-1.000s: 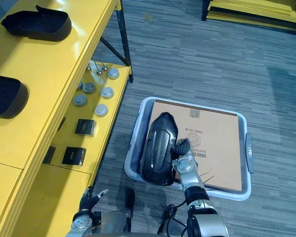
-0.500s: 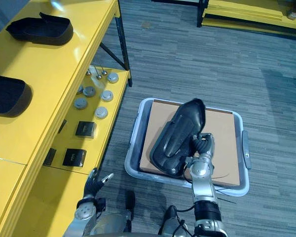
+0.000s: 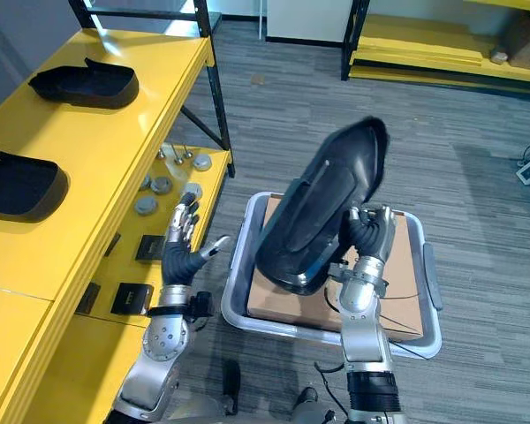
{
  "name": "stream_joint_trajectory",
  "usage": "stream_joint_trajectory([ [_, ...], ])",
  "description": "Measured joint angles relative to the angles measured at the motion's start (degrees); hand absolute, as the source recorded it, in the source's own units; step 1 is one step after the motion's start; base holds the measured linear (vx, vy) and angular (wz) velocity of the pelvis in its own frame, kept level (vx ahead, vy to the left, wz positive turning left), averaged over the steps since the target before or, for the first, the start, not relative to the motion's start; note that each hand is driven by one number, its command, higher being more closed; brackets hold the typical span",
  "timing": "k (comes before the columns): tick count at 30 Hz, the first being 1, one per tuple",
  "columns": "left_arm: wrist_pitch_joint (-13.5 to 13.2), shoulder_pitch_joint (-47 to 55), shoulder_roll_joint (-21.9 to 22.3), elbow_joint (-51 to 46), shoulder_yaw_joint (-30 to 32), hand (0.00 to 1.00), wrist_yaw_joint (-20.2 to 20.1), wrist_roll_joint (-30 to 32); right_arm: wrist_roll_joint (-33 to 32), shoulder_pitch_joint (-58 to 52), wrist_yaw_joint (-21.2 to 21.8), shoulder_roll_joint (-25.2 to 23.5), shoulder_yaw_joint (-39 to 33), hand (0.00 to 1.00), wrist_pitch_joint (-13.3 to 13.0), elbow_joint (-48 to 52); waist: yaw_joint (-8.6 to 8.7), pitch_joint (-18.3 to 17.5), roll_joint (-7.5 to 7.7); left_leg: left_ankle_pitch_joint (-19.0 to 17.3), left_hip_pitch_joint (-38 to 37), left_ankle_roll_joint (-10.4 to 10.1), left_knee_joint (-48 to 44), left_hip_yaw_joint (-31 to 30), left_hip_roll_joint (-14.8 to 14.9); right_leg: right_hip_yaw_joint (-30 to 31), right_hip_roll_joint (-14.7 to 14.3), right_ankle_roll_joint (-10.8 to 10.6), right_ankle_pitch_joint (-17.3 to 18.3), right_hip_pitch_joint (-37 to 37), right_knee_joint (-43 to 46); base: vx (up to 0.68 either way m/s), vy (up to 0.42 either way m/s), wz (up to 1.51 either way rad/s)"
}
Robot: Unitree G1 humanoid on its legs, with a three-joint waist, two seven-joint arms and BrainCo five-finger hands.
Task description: Walk over and take plastic housings, then place them on the shelf
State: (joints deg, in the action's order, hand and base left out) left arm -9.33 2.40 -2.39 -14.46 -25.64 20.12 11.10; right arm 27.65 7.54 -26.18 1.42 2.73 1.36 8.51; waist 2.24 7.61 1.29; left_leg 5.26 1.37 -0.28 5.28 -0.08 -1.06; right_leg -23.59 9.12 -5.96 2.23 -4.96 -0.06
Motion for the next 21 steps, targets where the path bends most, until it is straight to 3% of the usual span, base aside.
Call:
stream_joint_trajectory([
  [9,1.61,-3.77,-0.05,3.68,-4.0,0.0,0.18,5.67,-0.16,1.68,-1.33,-0.76,1.81,1.0,-0.56,2.71,0.2,-2.34,-0.1,0.02,-0.53,0.03,0.06,1.17,0.1,1.4,-0.1,0.29,-0.26,0.25,0.11,-0.02,0.004,-0.08],
  [10,1.91,-3.76,-0.05,4.0,-4.08,1.0,0.22,5.97,-0.17,1.85,-1.32,-0.85,1.81,1.0,-0.56,2.71,0.2,-2.54,-0.09,0.01,-0.53,0.03,0.06,1.32,0.1,1.54,-0.12,0.31,-0.31,0.29,0.07,0.0,0.006,-0.1],
  [14,4.0,-5.05,-0.05,6.41,-4.24,1.0,1.24,7.61,-0.59,1.91,-1.31,-0.85,1.84,1.0,-0.56,3.37,0.3,-3.12,-0.06,0.06,-0.65,0.09,0.06,1.59,0.08,1.81,-0.19,0.44,-0.44,0.29,0.02,0.0,0.002,-0.03],
  [15,4.17,-5.61,-0.05,7.09,-4.23,1.0,1.4,7.55,-0.72,1.91,-1.33,-0.83,1.83,0.0,-0.56,4.15,0.3,-3.13,-0.04,0.07,-0.66,0.1,0.06,1.63,0.09,1.86,-0.22,0.49,-0.51,0.29,-0.03,0.0,0.0,0.0],
  [19,4.6,-5.92,-0.06,8.87,-4.27,1.0,1.41,6.27,-2.73,1.93,-1.33,-0.8,2.66,0.0,-1.38,6.59,0.63,-3.27,0.08,0.07,-0.68,0.11,0.06,1.77,0.11,2.03,-0.24,0.55,-0.59,0.34,-0.06,0.0,0.0,0.0],
  [21,4.72,-5.91,-0.08,10.13,-4.33,1.0,1.36,4.67,-4.21,2.0,-1.16,-0.69,3.46,0.0,-3.2,6.66,0.74,-3.56,0.29,0.08,-0.68,0.11,0.06,1.85,0.12,2.13,-0.27,0.57,-0.62,0.38,-0.09,0.0,0.0,0.0],
])
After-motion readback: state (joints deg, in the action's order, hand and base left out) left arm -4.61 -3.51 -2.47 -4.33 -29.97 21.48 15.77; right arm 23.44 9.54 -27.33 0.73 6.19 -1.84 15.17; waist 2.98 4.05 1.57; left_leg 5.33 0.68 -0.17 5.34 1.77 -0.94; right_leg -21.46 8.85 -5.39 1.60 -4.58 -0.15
